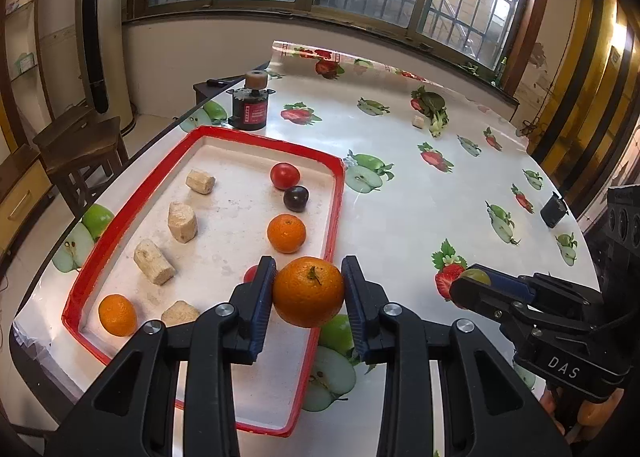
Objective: Organize fruits
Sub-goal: 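Carry the orange with left tool while right tool carries the grape over the tray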
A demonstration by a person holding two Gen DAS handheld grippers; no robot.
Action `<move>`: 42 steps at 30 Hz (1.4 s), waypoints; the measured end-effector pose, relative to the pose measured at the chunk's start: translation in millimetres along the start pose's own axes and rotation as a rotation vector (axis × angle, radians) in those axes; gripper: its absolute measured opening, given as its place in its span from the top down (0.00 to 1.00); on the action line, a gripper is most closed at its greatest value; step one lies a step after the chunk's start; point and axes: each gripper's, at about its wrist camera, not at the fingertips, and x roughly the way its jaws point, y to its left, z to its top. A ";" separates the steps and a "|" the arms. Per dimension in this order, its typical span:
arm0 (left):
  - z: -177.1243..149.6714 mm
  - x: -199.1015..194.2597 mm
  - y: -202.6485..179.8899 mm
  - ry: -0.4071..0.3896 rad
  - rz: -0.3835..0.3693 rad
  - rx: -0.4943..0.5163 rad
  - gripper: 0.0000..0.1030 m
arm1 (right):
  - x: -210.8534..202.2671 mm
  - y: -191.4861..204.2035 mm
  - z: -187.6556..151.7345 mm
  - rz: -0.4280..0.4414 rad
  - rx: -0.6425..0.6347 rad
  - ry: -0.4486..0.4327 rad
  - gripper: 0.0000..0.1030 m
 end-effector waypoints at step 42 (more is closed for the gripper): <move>16.7 34.9 115.4 0.032 0.100 -0.179 0.70 | 103.5 50.8 64.5 0.047 -0.044 0.028 0.74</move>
